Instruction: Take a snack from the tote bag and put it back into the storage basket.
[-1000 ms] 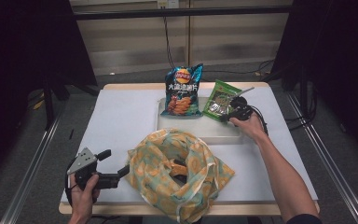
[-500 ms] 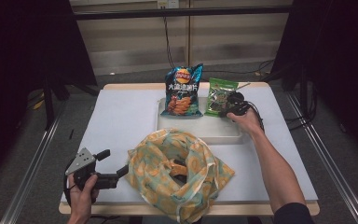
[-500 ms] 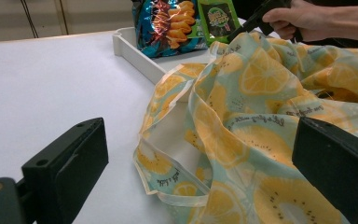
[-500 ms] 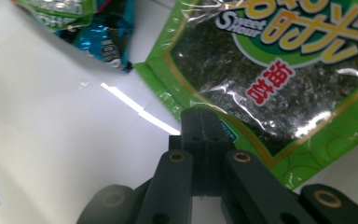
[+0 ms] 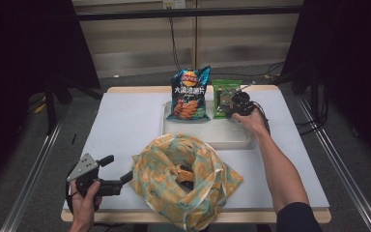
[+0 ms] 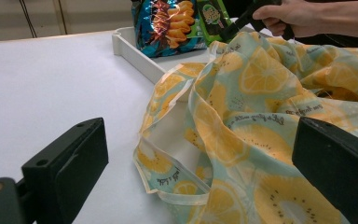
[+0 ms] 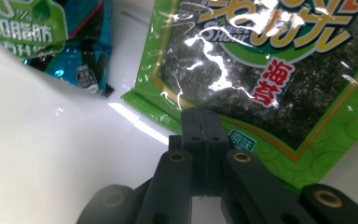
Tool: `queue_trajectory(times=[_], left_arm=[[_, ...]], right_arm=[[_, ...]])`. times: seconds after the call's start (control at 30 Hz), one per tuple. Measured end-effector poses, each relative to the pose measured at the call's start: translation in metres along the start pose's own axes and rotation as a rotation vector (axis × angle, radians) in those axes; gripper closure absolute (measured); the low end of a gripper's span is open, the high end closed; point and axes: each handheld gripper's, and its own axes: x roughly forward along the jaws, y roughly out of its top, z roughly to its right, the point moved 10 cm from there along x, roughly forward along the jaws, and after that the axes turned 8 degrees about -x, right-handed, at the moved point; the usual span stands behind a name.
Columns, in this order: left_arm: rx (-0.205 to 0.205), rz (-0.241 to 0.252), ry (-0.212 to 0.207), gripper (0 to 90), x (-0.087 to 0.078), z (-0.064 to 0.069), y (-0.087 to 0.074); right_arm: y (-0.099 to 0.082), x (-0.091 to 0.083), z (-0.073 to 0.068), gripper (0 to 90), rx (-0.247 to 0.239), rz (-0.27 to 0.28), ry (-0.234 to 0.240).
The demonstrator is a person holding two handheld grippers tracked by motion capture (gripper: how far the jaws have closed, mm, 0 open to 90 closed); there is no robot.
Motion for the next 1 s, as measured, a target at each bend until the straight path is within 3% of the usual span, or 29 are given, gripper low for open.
queue_trajectory(times=[0.23, 0.47, 0.83, 1.0], left_arm=[[-0.003, -0.002, -0.002, 3.4, 0.0, 0.0, -0.001], [0.002, -0.001, 0.003, 3.4, -0.001, 0.0, -0.001], [0.006, -0.012, 0.002, 3.4, 0.001, 0.002, -0.002], [0.0, -0.031, 0.008, 3.5, 0.006, 0.001, -0.004]], right_arm=[[0.011, 0.004, 0.0, 90.0, 0.012, 0.009, -0.018], [0.013, 0.004, -0.005, 90.0, 0.008, 0.025, -0.002], [0.003, -0.024, -0.018, 87.7, 0.005, 0.107, 0.037], [0.004, -0.043, -0.037, 80.8, -0.03, 0.184, 0.076]])
